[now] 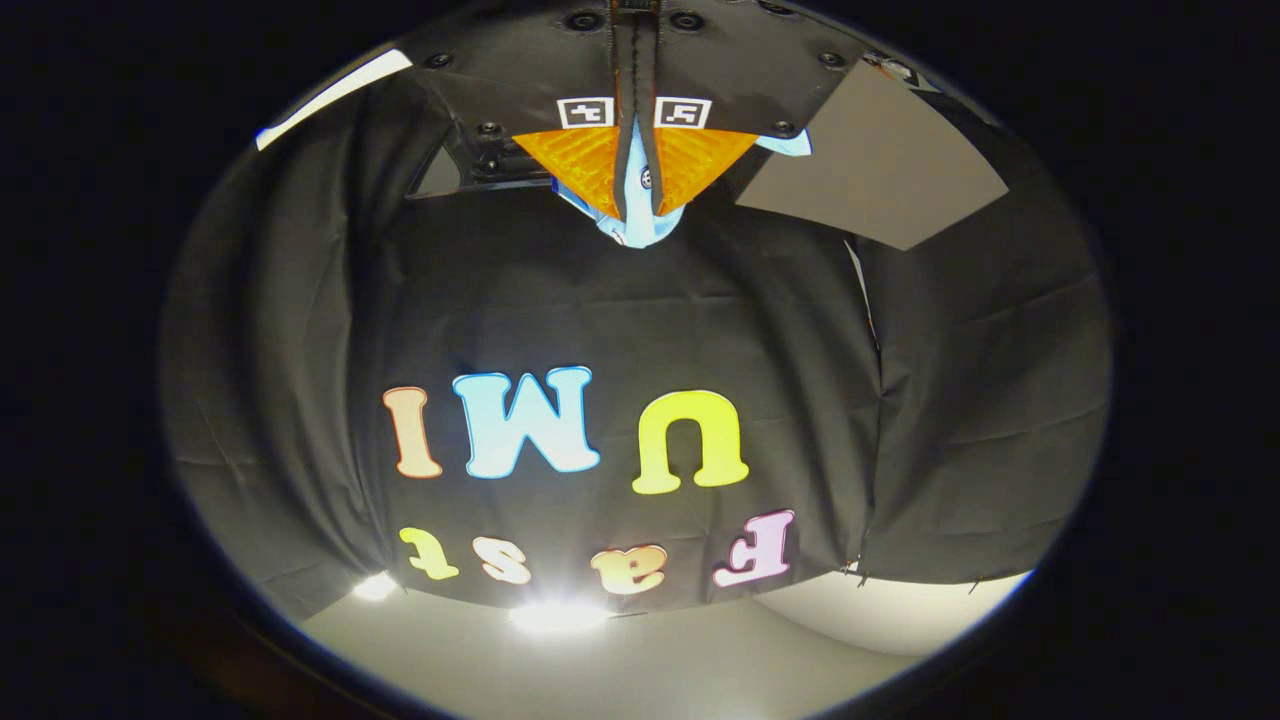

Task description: Put the clothes into the washing machine and then close the washing machine lid.

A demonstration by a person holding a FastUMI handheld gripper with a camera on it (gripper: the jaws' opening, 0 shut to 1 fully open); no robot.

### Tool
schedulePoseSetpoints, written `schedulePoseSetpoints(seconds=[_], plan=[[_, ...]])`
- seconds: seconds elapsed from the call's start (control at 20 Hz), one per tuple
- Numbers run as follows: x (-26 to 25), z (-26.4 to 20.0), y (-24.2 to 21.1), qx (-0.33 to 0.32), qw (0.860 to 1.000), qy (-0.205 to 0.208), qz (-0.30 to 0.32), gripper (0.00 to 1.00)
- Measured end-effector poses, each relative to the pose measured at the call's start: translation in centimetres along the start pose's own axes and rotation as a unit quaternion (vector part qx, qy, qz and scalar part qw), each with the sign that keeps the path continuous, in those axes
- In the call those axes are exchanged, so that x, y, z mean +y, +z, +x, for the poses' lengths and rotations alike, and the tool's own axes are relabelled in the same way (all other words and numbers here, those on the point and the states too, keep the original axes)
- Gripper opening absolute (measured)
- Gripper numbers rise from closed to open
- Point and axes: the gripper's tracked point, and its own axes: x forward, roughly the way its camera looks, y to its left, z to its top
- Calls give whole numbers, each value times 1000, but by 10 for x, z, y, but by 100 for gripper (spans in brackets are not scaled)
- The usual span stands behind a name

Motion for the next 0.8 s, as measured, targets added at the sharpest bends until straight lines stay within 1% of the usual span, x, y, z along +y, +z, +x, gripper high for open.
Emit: schedulePoseSetpoints(seconds=[0.35,0.8], plan=[[-29,15,-81,74,997,-24,-11,1],[-51,29,-173,152,987,-37,15,1]])
